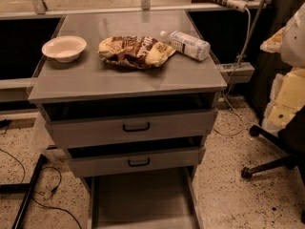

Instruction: Place brown chip bag into bottom drawer

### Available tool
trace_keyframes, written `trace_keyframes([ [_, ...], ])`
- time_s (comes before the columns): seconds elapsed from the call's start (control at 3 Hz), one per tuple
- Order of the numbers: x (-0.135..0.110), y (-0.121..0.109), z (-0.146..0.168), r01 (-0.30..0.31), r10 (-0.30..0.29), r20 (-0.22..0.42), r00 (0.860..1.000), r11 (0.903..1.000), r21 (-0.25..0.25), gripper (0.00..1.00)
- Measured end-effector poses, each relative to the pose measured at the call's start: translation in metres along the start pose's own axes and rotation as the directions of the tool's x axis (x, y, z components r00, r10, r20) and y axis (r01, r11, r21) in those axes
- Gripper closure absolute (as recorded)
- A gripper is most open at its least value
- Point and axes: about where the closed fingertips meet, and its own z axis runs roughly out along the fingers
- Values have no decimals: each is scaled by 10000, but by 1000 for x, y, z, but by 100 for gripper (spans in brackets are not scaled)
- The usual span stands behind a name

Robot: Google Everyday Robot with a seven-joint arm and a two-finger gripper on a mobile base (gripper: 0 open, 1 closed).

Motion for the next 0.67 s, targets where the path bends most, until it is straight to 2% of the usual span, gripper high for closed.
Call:
trace_keyframes([
  [0.33,0,0,0,3,-3,2,10000,10000,4,0],
  [0.67,-12,-10,4,135,-137,76,9999,9996,234,0],
])
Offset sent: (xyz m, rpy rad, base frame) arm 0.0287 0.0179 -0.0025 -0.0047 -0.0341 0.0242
